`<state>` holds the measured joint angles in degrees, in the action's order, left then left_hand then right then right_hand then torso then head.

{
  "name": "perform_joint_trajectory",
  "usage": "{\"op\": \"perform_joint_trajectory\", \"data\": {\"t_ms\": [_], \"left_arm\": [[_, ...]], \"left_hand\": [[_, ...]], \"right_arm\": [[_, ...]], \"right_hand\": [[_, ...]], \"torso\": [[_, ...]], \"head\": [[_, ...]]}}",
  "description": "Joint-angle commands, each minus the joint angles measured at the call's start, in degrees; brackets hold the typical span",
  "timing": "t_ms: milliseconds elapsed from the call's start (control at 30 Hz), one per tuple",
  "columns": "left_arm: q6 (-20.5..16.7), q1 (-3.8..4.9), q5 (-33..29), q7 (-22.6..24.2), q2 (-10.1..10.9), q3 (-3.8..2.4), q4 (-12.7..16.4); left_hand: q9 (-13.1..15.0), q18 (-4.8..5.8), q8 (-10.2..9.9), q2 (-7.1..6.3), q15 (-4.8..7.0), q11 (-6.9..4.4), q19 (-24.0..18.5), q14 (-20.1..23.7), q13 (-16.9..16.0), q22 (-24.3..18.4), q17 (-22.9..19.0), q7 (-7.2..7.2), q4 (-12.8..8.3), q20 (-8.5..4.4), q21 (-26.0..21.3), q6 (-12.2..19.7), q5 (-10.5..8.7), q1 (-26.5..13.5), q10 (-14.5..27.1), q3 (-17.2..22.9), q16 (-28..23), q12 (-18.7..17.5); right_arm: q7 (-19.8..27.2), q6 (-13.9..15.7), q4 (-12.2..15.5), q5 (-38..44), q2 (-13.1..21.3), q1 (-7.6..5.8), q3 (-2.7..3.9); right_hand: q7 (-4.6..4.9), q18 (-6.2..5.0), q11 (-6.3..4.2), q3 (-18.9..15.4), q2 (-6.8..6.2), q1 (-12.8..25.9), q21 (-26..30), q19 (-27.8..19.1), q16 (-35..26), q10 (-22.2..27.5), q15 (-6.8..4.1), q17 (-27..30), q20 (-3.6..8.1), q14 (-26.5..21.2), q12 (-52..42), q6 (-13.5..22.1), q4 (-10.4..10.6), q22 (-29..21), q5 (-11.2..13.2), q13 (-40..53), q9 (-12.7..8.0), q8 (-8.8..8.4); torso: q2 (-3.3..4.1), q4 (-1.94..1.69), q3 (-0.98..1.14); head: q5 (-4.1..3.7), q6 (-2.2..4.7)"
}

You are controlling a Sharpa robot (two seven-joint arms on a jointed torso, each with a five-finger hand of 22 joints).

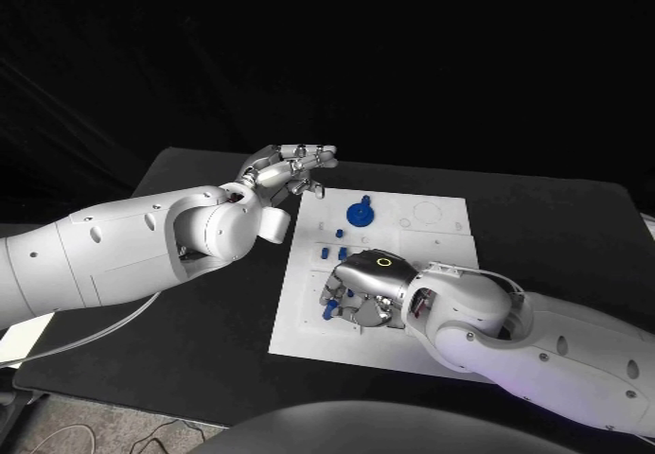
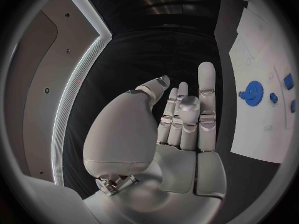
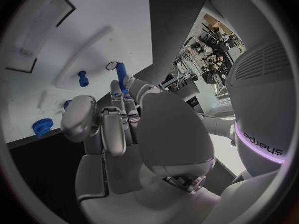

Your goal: Assemble the parts on the task board

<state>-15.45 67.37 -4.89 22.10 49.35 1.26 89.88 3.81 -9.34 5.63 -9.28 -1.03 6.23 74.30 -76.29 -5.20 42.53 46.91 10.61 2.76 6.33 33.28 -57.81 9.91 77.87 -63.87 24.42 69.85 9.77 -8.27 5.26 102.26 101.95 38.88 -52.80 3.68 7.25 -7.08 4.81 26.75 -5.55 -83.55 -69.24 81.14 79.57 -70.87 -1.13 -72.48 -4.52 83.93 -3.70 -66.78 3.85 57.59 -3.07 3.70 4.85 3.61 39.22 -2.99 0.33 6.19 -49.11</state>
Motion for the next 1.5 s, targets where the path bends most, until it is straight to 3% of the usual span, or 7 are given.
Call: {"op": "perform_joint_trajectory", "data": {"t_ms": [33, 467, 867, 1200, 1333, 1400, 1500], "left_arm": [[1.21, 0.02, 0.32, 0.22, -0.08, -0.04, 0.04], [1.31, 0.02, 0.32, 0.18, -0.02, -0.04, -0.09], [1.44, 0.02, 0.33, 0.07, 0.02, -0.04, -0.01], [1.47, 0.02, 0.33, 0.02, 0.04, -0.04, 0.1], [1.29, 0.02, 0.34, 0.06, 0.09, -0.04, 0.15], [1.25, 0.02, 0.34, 0.08, 0.11, -0.04, 0.18], [1.24, 0.02, 0.34, 0.06, 0.15, -0.04, 0.21]], "left_hand": [[0.06, -1.06, -0.11, 0.35, -0.02, 0.03, 0.08, 0.2, -0.07, -0.05, -0.05, -0.01, -0.3, 0.12, -0.34, 0.25, 0.11, 0.08, 0.33, -0.13, -0.11, 0.15], [0.06, -1.06, -0.11, 0.35, -0.02, 0.03, 0.08, 0.2, -0.07, -0.05, -0.05, -0.01, -0.3, 0.12, -0.34, 0.25, 0.11, 0.08, 0.33, -0.13, -0.11, 0.15], [0.06, -1.06, -0.11, 0.35, -0.02, 0.03, 0.08, 0.2, -0.07, -0.05, -0.05, -0.01, -0.3, 0.12, -0.34, 0.25, 0.11, 0.08, 0.33, -0.13, -0.11, 0.15], [0.06, -1.06, -0.11, 0.35, -0.02, 0.03, 0.08, 0.2, -0.07, -0.05, -0.05, -0.01, -0.3, 0.12, -0.34, 0.25, 0.11, 0.08, 0.33, -0.13, -0.11, 0.15], [0.06, -1.06, -0.1, 0.4, -0.03, 0.07, 0.09, 0.27, -0.07, -0.09, -0.19, 0.03, -0.35, 0.14, -0.38, 0.3, 0.12, 0.12, 0.47, -0.13, -0.14, 0.28], [0.06, -1.06, -0.09, 0.41, -0.03, 0.07, 0.09, 0.28, -0.08, -0.09, -0.21, 0.03, -0.36, 0.14, -0.38, 0.31, 0.12, 0.12, 0.49, -0.13, -0.14, 0.3], [0.06, -1.06, -0.09, 0.41, -0.03, 0.07, 0.09, 0.28, -0.08, -0.09, -0.21, 0.03, -0.36, 0.14, -0.38, 0.31, 0.12, 0.12, 0.49, -0.13, -0.14, 0.3]], "right_arm": [[-1.2, -1.35, -0.14, 1.42, -0.08, 0.08, -0.03], [-2.23, -0.19, 0.61, 2.78, 1.01, 0.1, -0.03], [-3.7, -3.25, 0.44, 4.08, 0.57, 0.06, -0.06], [-4.49, -4.43, 0.29, 6.51, -0.81, 0.0, -0.77], [-3.88, -1.88, 0.0, 6.21, -0.9, -0.09, -0.98], [-3.53, -0.51, -0.14, 6.01, -0.87, -0.11, -1.03], [-3.04, 0.81, -0.26, 5.6, -0.81, -0.13, -1.08]], "right_hand": [[0.38, 0.83, -1.16, 0.43, 0.66, 0.22, 0.16, 0.12, 0.1, -1.17, -0.07, 0.09, -0.07, 3.05, 0.11, -0.04, 0.06, -0.08, -0.15, 0.04, 0.06, 0.22], [0.38, 0.82, -1.15, 0.48, 0.66, 0.29, 0.19, 0.1, 0.08, -1.17, -0.06, 0.15, -0.08, 3.04, 0.1, -0.03, 0.03, -0.13, -0.18, 0.04, 0.06, 0.21], [0.36, 0.8, -1.13, 0.53, 0.33, 1.24, 0.24, 0.05, 0.04, -1.24, -0.02, 0.26, -0.15, 3.0, 0.07, -0.08, -0.09, -0.17, -0.24, 0.08, 0.1, 0.24], [0.33, 0.76, -1.11, 0.42, -0.23, 2.18, 0.41, -0.08, -0.08, -0.95, 0.04, 0.5, -0.21, 2.93, 0.16, 0.15, -0.26, -0.36, -0.18, 0.04, 0.07, 0.12], [0.93, 0.54, -0.37, 0.25, -1.4, 3.95, 1.62, -0.76, -0.97, 2.17, 0.73, 1.9, -0.6, 2.56, 0.34, 2.35, 0.01, -1.94, -0.45, -0.24, -0.46, -0.19], [1.4, 0.36, 0.37, -0.39, -2.48, 5.25, 2.6, -1.26, -1.69, 5.54, 1.33, 3.02, -1.04, 2.28, 0.29, 4.18, 0.31, -3.24, -0.6, -0.29, -0.88, -0.17], [1.71, 0.07, 1.12, -1.75, -3.11, 5.89, 3.81, -1.81, -2.42, 10.68, 1.82, 4.16, -1.68, 2.01, 0.14, 5.76, 0.03, -4.78, -0.48, -0.2, -1.06, -0.1]], "torso": [[-0.01, 0.06, 0.01], [0.0, 0.09, 0.04], [-0.02, 0.08, -0.03], [-0.08, -0.03, -0.04], [-0.07, 0.01, -0.06], [-0.03, 0.05, -0.05], [-0.04, 0.06, -0.02]], "head": [[0.01, -0.04], [0.03, -0.16], [-0.2, -0.23], [-0.41, -0.34], [-0.37, -0.39], [-0.4, -0.3], [-0.39, -0.29]]}}
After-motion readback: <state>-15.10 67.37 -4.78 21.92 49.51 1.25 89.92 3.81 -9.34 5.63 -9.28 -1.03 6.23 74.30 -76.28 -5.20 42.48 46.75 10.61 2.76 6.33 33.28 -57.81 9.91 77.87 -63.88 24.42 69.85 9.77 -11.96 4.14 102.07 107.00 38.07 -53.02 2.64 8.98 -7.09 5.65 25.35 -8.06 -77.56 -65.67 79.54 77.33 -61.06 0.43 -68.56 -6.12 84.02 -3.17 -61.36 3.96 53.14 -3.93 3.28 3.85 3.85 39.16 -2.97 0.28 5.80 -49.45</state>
